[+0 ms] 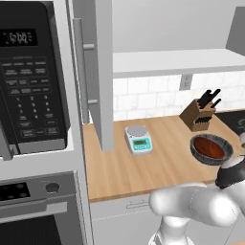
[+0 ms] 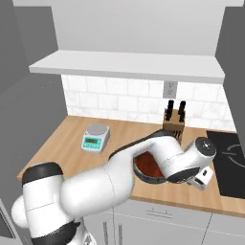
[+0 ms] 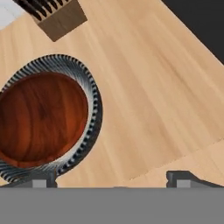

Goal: Pick up the bowls on the counter and stack them on top of one another in the open cabinet. Place the smaller bowl on top of the larger bowl.

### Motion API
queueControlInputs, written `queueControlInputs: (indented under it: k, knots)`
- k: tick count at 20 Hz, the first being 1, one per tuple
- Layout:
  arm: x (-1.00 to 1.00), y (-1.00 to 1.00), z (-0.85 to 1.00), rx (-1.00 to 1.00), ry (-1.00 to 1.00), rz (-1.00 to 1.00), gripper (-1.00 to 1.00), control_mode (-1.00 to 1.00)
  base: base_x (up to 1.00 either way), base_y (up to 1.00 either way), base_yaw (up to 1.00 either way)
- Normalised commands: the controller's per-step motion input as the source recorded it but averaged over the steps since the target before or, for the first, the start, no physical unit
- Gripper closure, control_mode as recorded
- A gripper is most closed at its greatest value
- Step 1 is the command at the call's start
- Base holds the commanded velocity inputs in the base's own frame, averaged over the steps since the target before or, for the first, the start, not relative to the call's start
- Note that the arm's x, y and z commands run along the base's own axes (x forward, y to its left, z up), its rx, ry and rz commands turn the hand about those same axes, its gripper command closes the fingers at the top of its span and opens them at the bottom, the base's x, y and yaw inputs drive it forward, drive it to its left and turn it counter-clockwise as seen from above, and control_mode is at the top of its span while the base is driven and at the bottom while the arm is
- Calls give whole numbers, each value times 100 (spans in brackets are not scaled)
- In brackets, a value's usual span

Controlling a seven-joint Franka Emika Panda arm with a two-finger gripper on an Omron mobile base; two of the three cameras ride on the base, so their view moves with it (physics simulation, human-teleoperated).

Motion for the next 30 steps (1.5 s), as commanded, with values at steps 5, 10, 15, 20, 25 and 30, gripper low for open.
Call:
queueControlInputs:
  k: [5, 10, 15, 20, 25, 30]
  knots:
    - [79, 0, -25, 3, 8, -21, -100, -100, 0, 0, 0]
    - [46, 0, -61, 12, 17, -15, -100, -100, 0, 0, 0]
    - [22, 2, -48, 13, 11, -12, -100, -100, 0, 0, 0]
    - [1, 16, -38, 8, -1, -8, -100, -100, 0, 0, 0]
    - [20, 16, -23, 0, -1, -7, -100, -100, 0, 0, 0]
    - [13, 8, -3, 0, 0, -6, 100, -100, 0, 0, 0]
